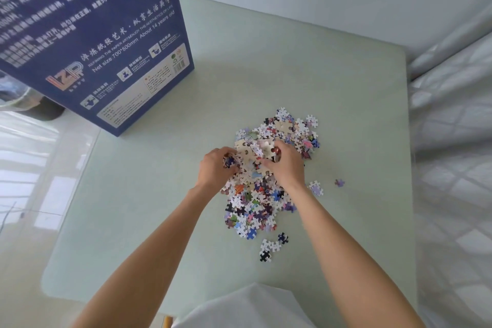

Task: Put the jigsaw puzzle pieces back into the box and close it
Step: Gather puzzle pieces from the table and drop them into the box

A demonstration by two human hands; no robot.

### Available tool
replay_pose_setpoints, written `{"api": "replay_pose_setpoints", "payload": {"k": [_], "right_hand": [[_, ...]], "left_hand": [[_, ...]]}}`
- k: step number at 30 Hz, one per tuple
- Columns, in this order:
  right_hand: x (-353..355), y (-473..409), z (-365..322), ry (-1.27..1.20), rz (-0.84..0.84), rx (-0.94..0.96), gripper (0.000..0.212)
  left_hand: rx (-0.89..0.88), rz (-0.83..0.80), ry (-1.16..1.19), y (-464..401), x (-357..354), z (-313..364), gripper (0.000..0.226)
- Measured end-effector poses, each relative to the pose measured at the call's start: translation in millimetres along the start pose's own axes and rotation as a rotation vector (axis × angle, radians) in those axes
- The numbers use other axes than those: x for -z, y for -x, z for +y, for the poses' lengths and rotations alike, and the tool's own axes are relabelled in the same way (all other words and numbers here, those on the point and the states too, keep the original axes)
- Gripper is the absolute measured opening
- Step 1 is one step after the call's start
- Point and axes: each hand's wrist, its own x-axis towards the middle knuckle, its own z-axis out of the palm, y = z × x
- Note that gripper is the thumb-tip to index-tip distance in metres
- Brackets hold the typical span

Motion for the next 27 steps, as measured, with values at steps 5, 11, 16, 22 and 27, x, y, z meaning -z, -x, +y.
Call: {"api": "replay_pose_setpoints", "payload": {"k": [5,11,16,22,27], "right_hand": [[11,6,3,-0.083,0.059,0.05,0.048],[25,17,0,-0.013,0.108,0.191,0.038],[33,23,1,0.053,0.04,0.3,0.026],[46,30,-5,0.071,0.01,0.307,0.026],[50,44,-9,0.097,0.012,0.28,0.021]], "left_hand": [[-0.041,0.002,-0.031,8,10,-4,0.026],[-0.028,0.043,0.022,21,26,-5,0.024],[-0.07,0.059,0.023,36,40,-1,0.024],[-0.151,0.107,0.062,49,61,2,0.023],[-0.22,0.105,0.055,60,77,7,0.023]]}}
